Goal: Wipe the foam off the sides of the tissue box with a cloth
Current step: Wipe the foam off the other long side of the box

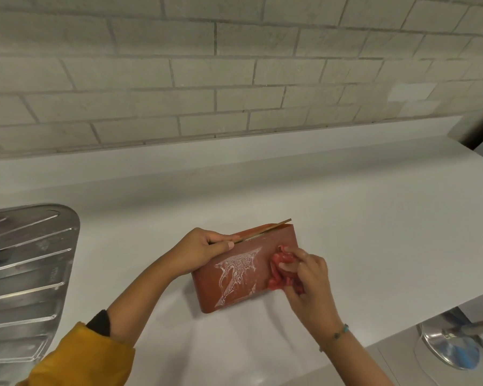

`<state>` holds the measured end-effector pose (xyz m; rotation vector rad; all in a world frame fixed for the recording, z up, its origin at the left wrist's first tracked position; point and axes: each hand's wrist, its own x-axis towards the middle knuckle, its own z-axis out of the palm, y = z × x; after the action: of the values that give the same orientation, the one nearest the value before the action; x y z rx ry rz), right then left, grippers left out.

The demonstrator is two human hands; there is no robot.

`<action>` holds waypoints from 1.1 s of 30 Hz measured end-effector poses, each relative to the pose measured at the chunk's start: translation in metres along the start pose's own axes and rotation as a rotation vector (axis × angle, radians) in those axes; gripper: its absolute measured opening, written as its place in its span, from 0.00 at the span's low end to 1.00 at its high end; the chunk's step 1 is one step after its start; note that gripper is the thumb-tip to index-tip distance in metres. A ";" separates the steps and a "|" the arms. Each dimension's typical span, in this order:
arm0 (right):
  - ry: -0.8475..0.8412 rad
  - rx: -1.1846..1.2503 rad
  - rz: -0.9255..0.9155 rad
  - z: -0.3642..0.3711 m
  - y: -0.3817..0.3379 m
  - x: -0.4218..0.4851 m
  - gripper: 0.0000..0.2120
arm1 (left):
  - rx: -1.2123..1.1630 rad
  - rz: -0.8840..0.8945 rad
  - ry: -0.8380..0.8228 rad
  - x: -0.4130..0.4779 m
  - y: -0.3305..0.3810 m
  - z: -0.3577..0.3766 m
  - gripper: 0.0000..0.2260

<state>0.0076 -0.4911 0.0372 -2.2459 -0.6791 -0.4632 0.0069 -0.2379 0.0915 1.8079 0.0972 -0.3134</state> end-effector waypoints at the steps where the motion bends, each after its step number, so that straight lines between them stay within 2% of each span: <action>1: 0.040 -0.002 0.035 0.000 0.001 0.005 0.29 | 0.001 0.001 -0.002 0.000 0.001 0.000 0.08; 5: 0.096 0.014 0.086 0.014 -0.014 0.019 0.27 | 0.005 -0.005 0.015 0.002 0.000 0.000 0.08; 10: -0.093 0.045 -0.117 0.023 -0.027 -0.005 0.15 | 0.001 0.004 0.015 -0.001 -0.003 0.004 0.08; 12: -0.094 0.049 -0.131 0.015 -0.014 -0.011 0.19 | 0.005 0.010 0.017 -0.002 -0.003 0.005 0.08; 15: 0.026 0.065 -0.018 0.004 0.000 -0.002 0.27 | 0.001 -0.001 0.025 -0.002 -0.001 0.003 0.08; 20: 0.096 0.069 0.048 0.015 -0.016 0.020 0.24 | -0.008 -0.004 0.031 0.000 -0.001 0.003 0.08; 27: -0.166 0.033 -0.153 0.021 -0.032 -0.012 0.14 | 0.004 -0.006 0.004 -0.003 0.001 0.002 0.08; 33: -0.023 0.011 0.021 0.010 -0.019 0.005 0.29 | 0.013 0.000 0.013 -0.001 0.002 0.000 0.09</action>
<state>0.0016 -0.4714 0.0435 -2.2492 -0.6671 -0.4225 0.0068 -0.2381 0.0937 1.8228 0.1046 -0.3025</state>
